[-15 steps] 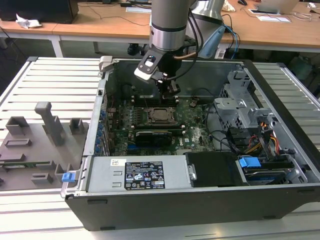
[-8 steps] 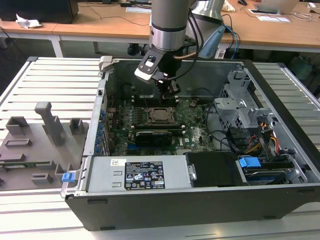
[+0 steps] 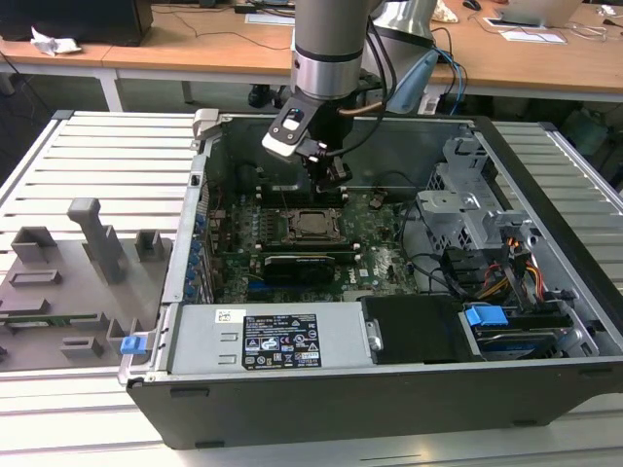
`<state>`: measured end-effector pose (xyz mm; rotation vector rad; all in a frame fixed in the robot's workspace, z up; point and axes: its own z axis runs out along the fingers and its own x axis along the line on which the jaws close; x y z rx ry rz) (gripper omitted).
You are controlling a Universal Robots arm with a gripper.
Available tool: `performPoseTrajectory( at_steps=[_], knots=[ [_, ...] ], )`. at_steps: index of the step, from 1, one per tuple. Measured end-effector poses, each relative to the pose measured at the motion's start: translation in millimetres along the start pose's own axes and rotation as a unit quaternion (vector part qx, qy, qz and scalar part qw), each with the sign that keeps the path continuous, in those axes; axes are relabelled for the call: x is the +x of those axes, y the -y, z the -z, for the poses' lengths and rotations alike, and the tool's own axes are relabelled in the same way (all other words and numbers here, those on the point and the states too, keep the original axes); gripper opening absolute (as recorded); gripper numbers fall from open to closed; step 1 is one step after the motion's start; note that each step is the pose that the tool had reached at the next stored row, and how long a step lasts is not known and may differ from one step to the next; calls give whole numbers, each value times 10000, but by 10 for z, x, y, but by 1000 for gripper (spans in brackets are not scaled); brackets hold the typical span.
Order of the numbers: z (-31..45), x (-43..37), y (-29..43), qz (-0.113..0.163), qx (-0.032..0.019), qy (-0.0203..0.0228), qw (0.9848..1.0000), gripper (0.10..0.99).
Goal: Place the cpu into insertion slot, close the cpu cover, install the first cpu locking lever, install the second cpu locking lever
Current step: 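Install the first cpu locking lever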
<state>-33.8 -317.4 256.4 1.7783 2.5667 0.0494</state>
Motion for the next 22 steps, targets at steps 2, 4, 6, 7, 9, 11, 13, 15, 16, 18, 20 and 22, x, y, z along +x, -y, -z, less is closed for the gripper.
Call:
performPoseTrajectory(
  at_steps=[2, 4, 6, 7, 9, 11, 13, 15, 16, 18, 20, 22],
  knots=[
    [0, 0, 0, 21, 2, -2, 10000, 106],
    [-1, 0, 0, 83, 6, -5, 10000, 106],
    [-1, 0, 0, 158, 8, -9, 9999, 106],
    [-2, 0, 0, 196, 9, -10, 9998, 106],
    [-2, 0, 0, 320, 11, -15, 9995, 106],
    [-3, 0, 0, 444, 11, -20, 9990, 106],
    [-2, 0, 0, 547, 12, -23, 9985, 106],
    [-3, 0, 0, 653, 12, -27, 9979, 106],
    [-3, 0, 0, 730, 13, -29, 9973, 106],
    [-3, 0, 0, 826, 13, -33, 9966, 106],
    [-2, 0, 0, 926, 13, -36, 9957, 106],
    [-3, 0, 0, 1000, 13, -39, 9950, 106]
  ],
)
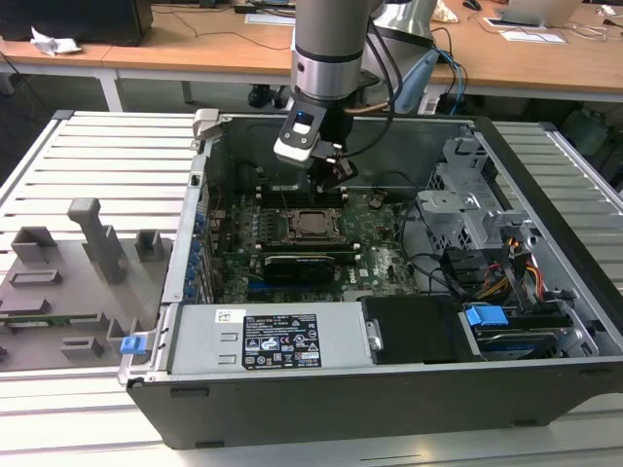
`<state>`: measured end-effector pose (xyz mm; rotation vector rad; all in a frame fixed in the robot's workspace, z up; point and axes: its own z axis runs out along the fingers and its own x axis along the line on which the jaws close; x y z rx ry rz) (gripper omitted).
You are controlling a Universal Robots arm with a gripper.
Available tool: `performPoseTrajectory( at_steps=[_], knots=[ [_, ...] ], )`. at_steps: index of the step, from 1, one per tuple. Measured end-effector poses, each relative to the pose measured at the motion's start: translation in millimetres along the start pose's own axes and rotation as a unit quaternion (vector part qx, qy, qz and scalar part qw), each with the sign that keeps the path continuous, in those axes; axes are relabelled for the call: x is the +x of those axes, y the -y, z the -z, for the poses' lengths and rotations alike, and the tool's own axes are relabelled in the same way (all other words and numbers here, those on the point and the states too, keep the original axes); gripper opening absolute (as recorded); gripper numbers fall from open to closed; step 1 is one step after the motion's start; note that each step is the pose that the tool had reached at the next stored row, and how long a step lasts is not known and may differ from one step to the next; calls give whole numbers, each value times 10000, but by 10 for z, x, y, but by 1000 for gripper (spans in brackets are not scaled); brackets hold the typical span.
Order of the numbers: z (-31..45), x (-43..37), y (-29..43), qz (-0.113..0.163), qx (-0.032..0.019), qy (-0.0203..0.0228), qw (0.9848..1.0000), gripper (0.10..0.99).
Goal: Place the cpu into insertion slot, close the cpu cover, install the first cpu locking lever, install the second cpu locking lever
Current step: 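Install the first cpu locking lever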
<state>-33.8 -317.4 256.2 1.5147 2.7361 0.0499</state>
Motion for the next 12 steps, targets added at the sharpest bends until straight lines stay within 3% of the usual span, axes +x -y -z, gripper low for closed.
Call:
performPoseTrajectory(
  at_steps=[12],
  knots=[
    [0, 0, 0, 221, 0, -8, 9998, 106]
  ],
)
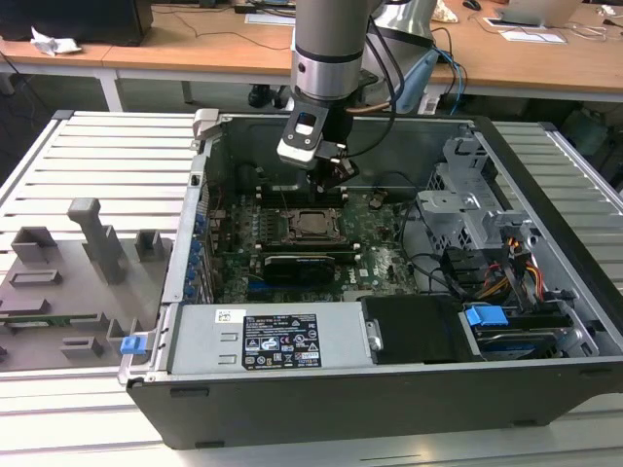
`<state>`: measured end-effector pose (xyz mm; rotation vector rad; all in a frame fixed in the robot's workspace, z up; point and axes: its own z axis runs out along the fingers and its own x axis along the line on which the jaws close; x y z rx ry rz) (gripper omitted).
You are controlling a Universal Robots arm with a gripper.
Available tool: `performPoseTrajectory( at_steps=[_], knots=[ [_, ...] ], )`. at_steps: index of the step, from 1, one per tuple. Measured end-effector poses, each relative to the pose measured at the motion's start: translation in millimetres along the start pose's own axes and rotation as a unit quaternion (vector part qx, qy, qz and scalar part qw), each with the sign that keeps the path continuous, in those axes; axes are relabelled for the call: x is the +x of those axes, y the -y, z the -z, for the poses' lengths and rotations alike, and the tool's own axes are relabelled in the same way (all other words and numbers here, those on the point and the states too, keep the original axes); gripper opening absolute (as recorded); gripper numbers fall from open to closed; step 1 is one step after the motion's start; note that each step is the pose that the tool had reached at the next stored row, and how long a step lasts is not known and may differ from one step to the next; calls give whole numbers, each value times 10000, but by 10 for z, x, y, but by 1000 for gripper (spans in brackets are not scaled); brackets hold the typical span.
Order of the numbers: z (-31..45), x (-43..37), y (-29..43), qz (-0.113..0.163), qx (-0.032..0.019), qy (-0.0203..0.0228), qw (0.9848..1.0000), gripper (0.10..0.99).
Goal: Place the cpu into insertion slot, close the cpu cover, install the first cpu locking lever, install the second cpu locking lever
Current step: 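Install the first cpu locking lever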
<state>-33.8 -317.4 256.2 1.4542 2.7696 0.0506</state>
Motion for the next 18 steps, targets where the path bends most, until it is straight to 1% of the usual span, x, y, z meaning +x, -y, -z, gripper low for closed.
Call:
performPoseTrajectory(
  at_steps=[18],
  knots=[
    [0, 0, 0, 157, 1, -6, 9999, 106]
  ],
)
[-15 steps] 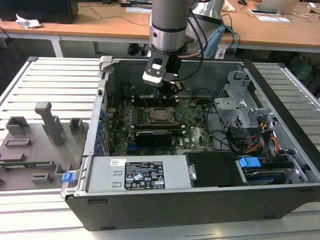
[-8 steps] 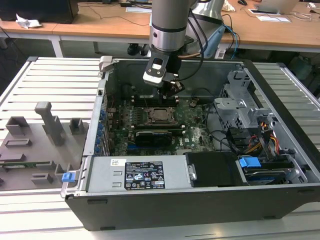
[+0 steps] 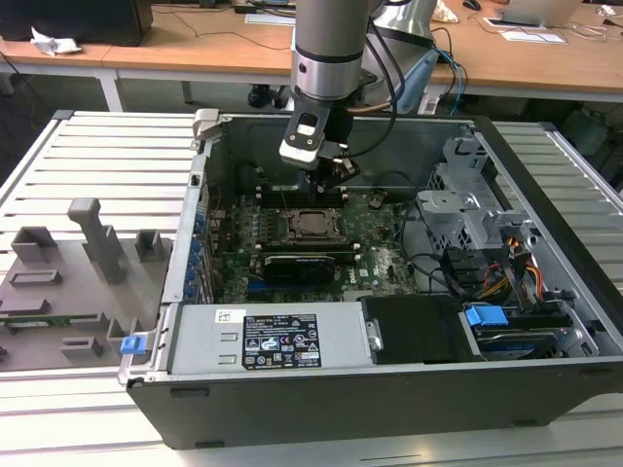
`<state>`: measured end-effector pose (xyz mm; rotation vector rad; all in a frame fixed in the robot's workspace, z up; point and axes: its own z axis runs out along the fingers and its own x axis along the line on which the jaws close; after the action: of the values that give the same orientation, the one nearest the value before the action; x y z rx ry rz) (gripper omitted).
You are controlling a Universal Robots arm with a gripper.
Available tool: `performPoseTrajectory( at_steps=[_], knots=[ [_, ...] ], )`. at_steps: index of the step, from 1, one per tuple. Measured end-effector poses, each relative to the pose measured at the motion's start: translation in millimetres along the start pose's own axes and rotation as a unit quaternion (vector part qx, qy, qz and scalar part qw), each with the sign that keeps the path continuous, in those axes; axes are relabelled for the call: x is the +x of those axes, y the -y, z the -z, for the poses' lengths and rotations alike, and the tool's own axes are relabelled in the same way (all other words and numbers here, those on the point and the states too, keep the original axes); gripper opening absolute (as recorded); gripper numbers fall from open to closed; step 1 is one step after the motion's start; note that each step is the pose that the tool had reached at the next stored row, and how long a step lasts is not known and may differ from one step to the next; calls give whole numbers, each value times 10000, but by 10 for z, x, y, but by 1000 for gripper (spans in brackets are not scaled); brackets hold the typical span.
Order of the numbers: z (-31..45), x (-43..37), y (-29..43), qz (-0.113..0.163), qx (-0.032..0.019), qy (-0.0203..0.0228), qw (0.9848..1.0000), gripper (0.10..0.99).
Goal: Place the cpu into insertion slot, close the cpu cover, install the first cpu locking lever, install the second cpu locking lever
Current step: 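Install the first cpu locking lever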
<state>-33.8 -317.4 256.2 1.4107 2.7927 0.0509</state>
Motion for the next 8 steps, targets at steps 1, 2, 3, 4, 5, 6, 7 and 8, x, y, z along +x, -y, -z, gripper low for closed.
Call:
performPoseTrajectory(
  at_steps=[1, 2, 3, 4, 5, 6, 7, 8],
  knots=[
    [0, 0, 0, 22, 0, -1, 10000, 106],
    [0, 0, 0, 33, 0, -1, 10000, 106],
    [0, 0, 0, 45, 0, -1, 10000, 106],
    [0, 0, 0, 59, 0, -2, 10000, 106],
    [0, 0, 0, 74, 0, -3, 10000, 106],
    [0, 0, 0, 91, 0, -3, 10000, 106],
    [0, 0, 0, 109, 0, -4, 9999, 106],
    [0, 0, 0, 140, 0, -5, 9999, 106]
  ],
)
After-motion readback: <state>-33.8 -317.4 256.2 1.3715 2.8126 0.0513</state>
